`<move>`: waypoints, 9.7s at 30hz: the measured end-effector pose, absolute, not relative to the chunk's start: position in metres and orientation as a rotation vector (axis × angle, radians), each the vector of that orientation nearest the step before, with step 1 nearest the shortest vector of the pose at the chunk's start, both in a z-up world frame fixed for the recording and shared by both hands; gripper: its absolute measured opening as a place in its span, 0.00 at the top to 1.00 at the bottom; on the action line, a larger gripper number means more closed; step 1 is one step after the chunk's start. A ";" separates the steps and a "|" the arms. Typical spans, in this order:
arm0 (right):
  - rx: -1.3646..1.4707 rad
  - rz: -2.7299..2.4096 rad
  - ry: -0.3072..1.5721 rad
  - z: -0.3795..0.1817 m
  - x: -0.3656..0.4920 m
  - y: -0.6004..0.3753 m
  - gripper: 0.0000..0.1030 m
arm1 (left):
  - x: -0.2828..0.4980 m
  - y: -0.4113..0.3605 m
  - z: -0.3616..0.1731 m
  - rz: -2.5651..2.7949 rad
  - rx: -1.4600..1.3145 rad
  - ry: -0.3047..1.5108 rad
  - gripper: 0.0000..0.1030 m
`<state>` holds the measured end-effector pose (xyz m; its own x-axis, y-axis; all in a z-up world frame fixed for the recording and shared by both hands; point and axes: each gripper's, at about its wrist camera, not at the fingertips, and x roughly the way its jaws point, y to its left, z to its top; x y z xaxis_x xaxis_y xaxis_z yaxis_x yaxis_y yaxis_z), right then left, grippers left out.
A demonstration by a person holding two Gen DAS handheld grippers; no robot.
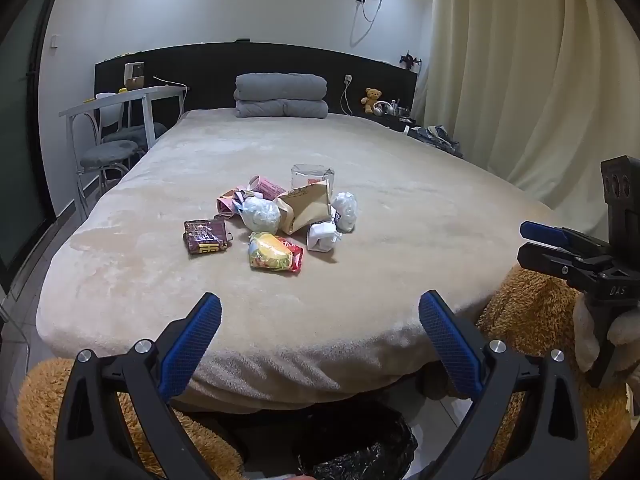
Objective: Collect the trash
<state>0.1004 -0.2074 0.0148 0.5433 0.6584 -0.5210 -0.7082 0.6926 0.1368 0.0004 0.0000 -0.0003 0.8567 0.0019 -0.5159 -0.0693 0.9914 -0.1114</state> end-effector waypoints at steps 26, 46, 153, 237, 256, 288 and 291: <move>-0.106 0.813 0.567 0.011 0.098 -0.209 0.04 | 0.002 -0.006 -0.006 0.032 -0.109 0.554 0.06; -0.114 0.812 0.572 0.009 0.099 -0.206 0.04 | 0.003 -0.006 -0.006 0.028 -0.106 0.558 0.06; -0.055 1.037 1.084 -0.051 0.349 -0.082 0.37 | 0.232 0.156 -0.073 0.197 -0.133 1.090 0.32; 0.075 0.855 1.225 -0.086 0.130 -0.213 0.52 | 0.052 -0.036 -0.116 -0.156 -0.388 1.124 0.38; 0.096 0.617 1.685 -0.197 0.159 -0.187 0.52 | 0.088 -0.040 -0.219 -0.140 -0.548 1.546 0.38; 0.086 0.527 1.869 -0.243 0.157 -0.185 0.42 | 0.087 -0.037 -0.257 -0.082 -0.567 1.692 0.23; 0.080 0.527 1.877 -0.244 0.156 -0.184 0.42 | 0.087 -0.038 -0.257 -0.084 -0.560 1.699 0.23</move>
<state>0.1561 -0.1845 -0.2437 -0.3692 0.3050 -0.8779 -0.1966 0.8976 0.3945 0.0871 -0.0377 -0.2573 -0.0992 -0.4074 -0.9079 -0.3158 0.8781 -0.3595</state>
